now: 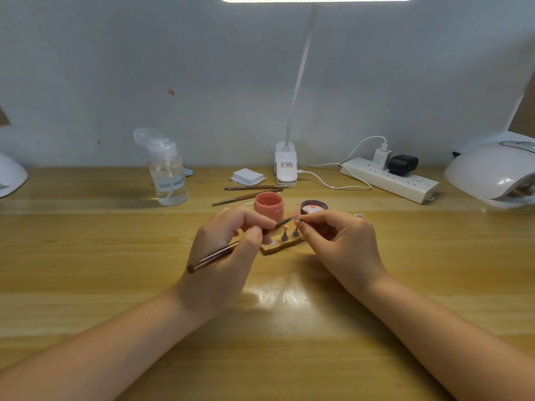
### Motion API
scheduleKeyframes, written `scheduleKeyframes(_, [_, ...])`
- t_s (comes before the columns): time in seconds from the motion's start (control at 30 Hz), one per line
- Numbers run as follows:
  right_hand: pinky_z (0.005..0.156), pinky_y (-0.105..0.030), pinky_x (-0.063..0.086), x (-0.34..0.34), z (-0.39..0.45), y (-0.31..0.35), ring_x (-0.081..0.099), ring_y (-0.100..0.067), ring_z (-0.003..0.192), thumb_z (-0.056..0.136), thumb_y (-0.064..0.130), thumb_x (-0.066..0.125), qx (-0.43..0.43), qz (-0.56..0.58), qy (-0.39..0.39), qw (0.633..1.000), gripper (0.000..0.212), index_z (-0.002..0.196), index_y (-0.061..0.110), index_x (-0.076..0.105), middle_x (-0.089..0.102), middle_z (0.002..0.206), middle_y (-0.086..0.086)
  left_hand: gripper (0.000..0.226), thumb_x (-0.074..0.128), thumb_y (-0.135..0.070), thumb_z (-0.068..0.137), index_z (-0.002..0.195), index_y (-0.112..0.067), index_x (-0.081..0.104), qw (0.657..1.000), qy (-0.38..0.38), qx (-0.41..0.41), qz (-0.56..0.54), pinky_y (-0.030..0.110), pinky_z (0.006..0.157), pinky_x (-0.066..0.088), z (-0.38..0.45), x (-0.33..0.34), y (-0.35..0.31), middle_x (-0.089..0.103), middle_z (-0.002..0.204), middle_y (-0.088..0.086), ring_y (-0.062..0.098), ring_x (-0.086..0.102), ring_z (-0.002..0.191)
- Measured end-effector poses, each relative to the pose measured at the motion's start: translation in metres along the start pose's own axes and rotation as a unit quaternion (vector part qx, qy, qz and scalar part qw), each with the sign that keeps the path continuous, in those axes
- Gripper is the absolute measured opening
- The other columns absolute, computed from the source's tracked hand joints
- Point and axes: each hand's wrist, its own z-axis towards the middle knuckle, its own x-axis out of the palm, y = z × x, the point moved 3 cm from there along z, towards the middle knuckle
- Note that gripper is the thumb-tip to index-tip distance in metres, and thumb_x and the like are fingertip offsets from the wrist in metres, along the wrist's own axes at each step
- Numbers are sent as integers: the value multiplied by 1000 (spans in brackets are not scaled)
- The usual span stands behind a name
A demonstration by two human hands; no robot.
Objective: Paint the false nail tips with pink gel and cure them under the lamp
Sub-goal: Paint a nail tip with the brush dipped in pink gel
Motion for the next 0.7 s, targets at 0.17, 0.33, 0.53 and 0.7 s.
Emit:
scheduleKeyframes(0.17, [69,-19,52,0,0,1,65,-9,73,81,6,74,1,0,-3,1000,13,93,9,76,73,80,-2,33,44,-37,81,90,-18,71,1000,16,-4,20,27,79,45,1,2,1,70,80,-11,14,63,88])
scheduleKeyframes(0.33, [69,-17,51,0,0,1,65,-7,72,81,6,74,8,6,-1,1000,12,93,8,77,73,80,-1,30,45,-33,86,90,-17,70,1000,-6,4,3,42,81,50,0,0,-1,70,80,-10,18,65,90])
scheduleKeyframes(0.53, [72,-25,54,0,0,1,66,-9,74,82,8,73,11,-2,7,1000,14,95,8,76,74,83,-1,29,45,-35,81,85,-19,70,1000,4,-6,12,31,78,46,0,0,0,69,78,-11,17,62,86])
scheduleKeyframes(0.7, [71,-18,52,0,0,2,65,-5,72,81,8,74,6,0,4,1000,13,94,9,76,73,82,0,30,45,-35,88,97,-21,70,1000,0,4,8,36,85,51,1,2,-1,72,86,-10,17,66,94])
